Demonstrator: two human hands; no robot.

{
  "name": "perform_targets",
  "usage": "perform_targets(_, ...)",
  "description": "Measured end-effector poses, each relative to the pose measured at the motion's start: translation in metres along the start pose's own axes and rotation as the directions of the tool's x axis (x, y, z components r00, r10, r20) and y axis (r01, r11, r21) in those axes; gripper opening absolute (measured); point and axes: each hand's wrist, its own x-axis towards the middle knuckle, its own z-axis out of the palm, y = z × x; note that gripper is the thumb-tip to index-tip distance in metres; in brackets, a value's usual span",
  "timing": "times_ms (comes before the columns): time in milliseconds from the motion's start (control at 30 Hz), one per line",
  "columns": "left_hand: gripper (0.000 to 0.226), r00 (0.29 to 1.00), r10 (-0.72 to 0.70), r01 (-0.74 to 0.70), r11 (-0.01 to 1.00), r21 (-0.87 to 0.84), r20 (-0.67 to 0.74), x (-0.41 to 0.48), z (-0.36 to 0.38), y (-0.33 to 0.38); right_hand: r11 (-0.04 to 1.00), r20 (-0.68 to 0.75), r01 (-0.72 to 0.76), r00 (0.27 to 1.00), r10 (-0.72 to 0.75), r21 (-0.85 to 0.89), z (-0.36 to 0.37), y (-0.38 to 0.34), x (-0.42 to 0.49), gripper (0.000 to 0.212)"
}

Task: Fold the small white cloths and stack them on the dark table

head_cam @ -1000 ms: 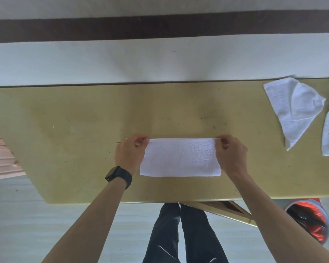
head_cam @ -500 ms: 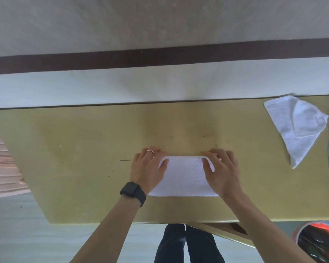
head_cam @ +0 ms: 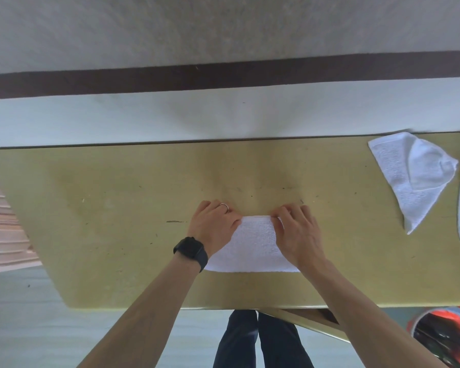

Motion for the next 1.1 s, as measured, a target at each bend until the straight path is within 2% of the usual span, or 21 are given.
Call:
perform_targets(67,0.009,0.999,0.042,-0.042,0.998,0.038,0.005,0.001,-0.001,0.0,1.0,0.006,-0.013,1.0,0.013,-0.011,0.001,-0.001,-0.001,0.003)
perform_targets(233,0.011,1.0,0.029,-0.029,0.999,0.037,-0.007,0.004,-0.004,0.003,0.999,0.003,-0.042,0.999,0.042,-0.023,0.002,-0.004,-0.001,0.013)
perform_targets(367,0.013,0.998,0.066,-0.066,0.996,0.066,0.005,0.004,-0.003,0.0,0.997,0.017,-0.08,0.997,0.08,-0.019,0.003,-0.005,-0.001,0.01)
perform_targets(533,0.012,0.997,0.081,-0.082,0.991,0.107,0.017,0.003,-0.001,-0.001,0.996,0.013,-0.081,0.997,0.082,-0.037,0.004,-0.007,-0.003,0.025)
perform_targets(633,0.01,0.998,0.066,-0.068,0.993,0.101,0.02,0.003,-0.001,0.001,0.995,0.006,-0.089,0.996,0.089,-0.041,0.005,-0.007,-0.005,0.023)
perform_targets(800,0.013,0.997,-0.037,0.039,0.999,-0.03,0.061,0.004,-0.002,0.0,0.994,-0.001,-0.102,0.995,0.102,-0.026,0.005,-0.008,-0.006,0.023)
perform_targets(900,0.018,0.991,-0.012,0.01,1.0,0.016,0.133,0.008,-0.005,0.0,0.99,0.001,-0.13,0.991,0.13,-0.047,0.006,-0.011,-0.004,0.022)
perform_targets(1100,0.018,0.985,-0.03,0.014,0.996,0.091,0.172,0.015,-0.009,0.001,0.976,0.037,-0.205,0.977,0.208,-0.076,0.007,-0.018,-0.003,0.009)
